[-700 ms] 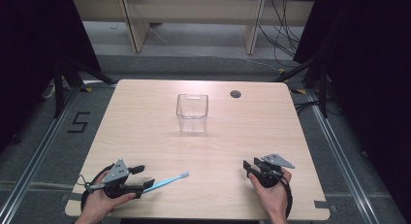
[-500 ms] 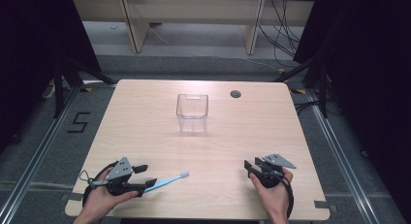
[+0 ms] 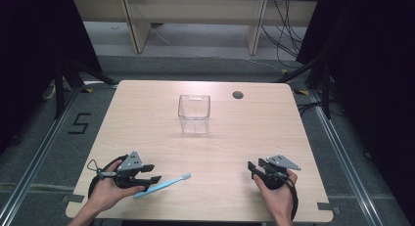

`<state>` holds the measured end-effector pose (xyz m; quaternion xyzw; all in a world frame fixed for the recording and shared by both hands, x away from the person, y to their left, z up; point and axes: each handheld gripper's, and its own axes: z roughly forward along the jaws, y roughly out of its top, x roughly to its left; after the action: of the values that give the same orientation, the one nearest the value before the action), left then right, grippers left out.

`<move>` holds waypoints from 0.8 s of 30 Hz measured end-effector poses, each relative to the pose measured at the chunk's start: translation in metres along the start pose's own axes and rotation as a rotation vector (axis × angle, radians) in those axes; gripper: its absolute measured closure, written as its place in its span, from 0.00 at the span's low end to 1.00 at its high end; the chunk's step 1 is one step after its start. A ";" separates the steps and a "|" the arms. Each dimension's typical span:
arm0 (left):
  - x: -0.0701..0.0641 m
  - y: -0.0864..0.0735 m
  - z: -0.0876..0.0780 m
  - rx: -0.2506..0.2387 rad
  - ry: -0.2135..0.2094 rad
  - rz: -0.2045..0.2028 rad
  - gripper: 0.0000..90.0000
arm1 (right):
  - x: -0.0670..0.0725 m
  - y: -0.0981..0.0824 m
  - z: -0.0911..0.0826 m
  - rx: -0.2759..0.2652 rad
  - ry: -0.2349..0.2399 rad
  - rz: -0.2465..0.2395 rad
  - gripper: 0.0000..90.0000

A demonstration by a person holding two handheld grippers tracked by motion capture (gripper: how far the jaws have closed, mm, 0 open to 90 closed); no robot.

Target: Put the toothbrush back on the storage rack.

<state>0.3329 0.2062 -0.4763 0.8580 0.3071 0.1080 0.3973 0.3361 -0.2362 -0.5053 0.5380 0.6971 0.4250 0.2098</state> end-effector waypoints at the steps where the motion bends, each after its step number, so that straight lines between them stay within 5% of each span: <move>1: 0.000 0.001 0.001 0.034 -0.012 -0.005 0.52 | 0.000 0.000 0.000 0.001 -0.002 -0.002 0.59; 2: 0.000 0.001 0.001 0.034 -0.012 -0.005 0.48 | 0.000 0.000 0.000 0.001 -0.002 -0.002 0.59; 3: 0.002 0.004 0.002 0.121 -0.042 -0.008 0.46 | 0.000 0.000 -0.001 0.000 0.000 -0.003 0.59; 4: 0.002 0.004 0.002 0.121 -0.042 -0.008 0.46 | 0.000 0.000 -0.001 0.000 0.000 -0.003 0.59; 12: -0.002 0.027 0.007 0.334 -0.066 0.092 0.58 | 0.002 0.001 -0.001 0.013 0.000 0.019 0.59; 13: -0.004 0.031 0.010 0.363 -0.072 0.095 0.60 | 0.001 0.002 -0.002 0.019 -0.008 -0.015 0.59; 17: -0.006 0.042 0.022 0.505 -0.079 0.201 0.63 | 0.002 0.001 -0.001 0.025 0.000 -0.010 0.59; 23: -0.009 0.049 0.032 0.591 -0.100 0.283 0.68 | 0.004 0.000 0.000 0.025 0.022 0.026 0.59; 24: -0.010 0.051 0.034 0.619 -0.113 0.303 0.69 | 0.002 0.001 0.000 0.025 0.013 -0.003 0.58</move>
<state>0.3620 0.1537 -0.4597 0.9782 0.1721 0.0195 0.1142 0.3356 -0.2344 -0.5041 0.5366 0.7046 0.4195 0.1993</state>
